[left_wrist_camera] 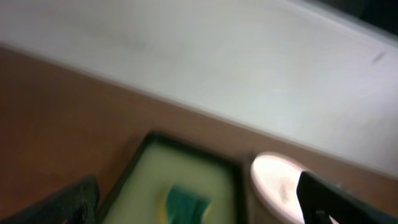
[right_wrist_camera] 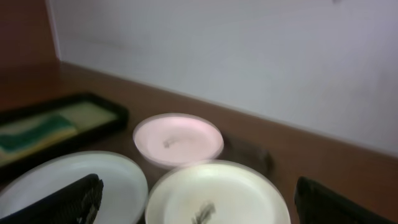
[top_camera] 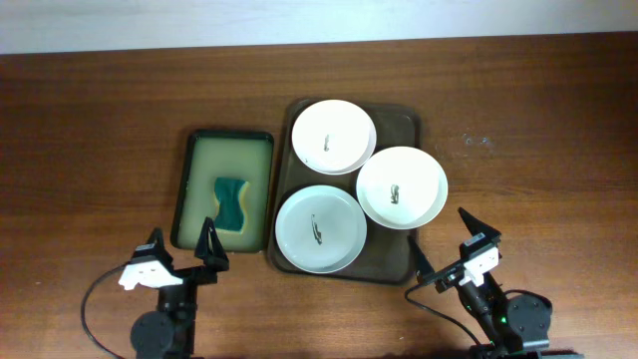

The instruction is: Clean dirty plates on tray and stack at the side

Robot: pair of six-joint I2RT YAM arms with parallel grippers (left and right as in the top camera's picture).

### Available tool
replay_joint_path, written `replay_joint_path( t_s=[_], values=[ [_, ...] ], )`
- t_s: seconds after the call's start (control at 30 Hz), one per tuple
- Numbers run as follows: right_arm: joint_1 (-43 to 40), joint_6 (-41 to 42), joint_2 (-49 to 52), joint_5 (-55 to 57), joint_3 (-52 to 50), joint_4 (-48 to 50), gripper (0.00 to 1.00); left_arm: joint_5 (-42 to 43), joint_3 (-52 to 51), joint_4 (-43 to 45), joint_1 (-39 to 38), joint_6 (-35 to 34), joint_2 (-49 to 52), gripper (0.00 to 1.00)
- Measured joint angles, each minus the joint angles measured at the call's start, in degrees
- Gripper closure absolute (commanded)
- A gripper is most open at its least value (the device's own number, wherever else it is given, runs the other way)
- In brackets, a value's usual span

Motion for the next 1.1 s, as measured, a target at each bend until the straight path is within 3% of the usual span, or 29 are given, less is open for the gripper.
replay_joint_path(
  t_s=[0.1, 0.2, 0.3, 0.43, 0.5, 0.6, 0.67, 0.77, 0.87, 0.97, 1.1],
  values=[
    [0.0, 3.3, 0.0, -2.4, 0.5, 4.5, 0.02, 2.1, 0.4, 6.5, 0.0, 0.0, -0.1, 0.0],
    [0.0, 5.2, 0.3, -3.1, 6.3, 0.0, 0.02, 3.4, 5.7, 2.1, 0.0, 0.0, 1.5, 0.01],
    [0.0, 5.7, 7.8, -3.5, 19.0, -12.3, 0.02, 3.8, 13.8, -0.9, 0.0, 0.2, 8.9, 0.01],
    [0.0, 5.8, 26.6, -3.5, 38.0, -28.2, 0.02, 6.0, 34.5, -14.0, 0.0, 0.4, 29.4, 0.01],
    [0.0, 5.7, 39.0, -3.5, 50.0, -39.8, 0.02, 8.5, 45.2, -23.6, 0.0, 1.8, 39.2, 0.0],
    [0.0, 5.9, 52.7, -3.5, 62.6, -49.5, 0.02, 11.3, 60.9, -37.7, 0.0, 3.1, 53.4, 0.01],
    [0.0, 6.8, 59.4, -4.4, 66.8, -51.8, 0.02, 12.2, 67.5, -43.1, 0.0, 3.3, 60.2, 0.01],
    [0.0, 8.6, 67.7, -10.3, 67.5, -52.1, 0.01, 13.4, 69.6, -45.8, 0.0, 3.5, 65.8, 0.01],
    [0.1, 9.2, 73.8, -14.7, 67.5, -52.9, 0.15, 16.0, 69.6, -47.3, 0.0, 3.5, 67.1, 0.01],
    [3.1, 10.0, 78.4, -11.3, 67.8, -58.6, 0.23, 17.2, 69.6, -49.0, 0.0, 3.5, 67.1, 0.0],
    [15.7, 14.6, 90.5, -0.6, 65.7, -59.9, 0.45, 17.5, 69.8, -51.7, -1.1, 3.9, 68.6, 0.09]
  ],
)
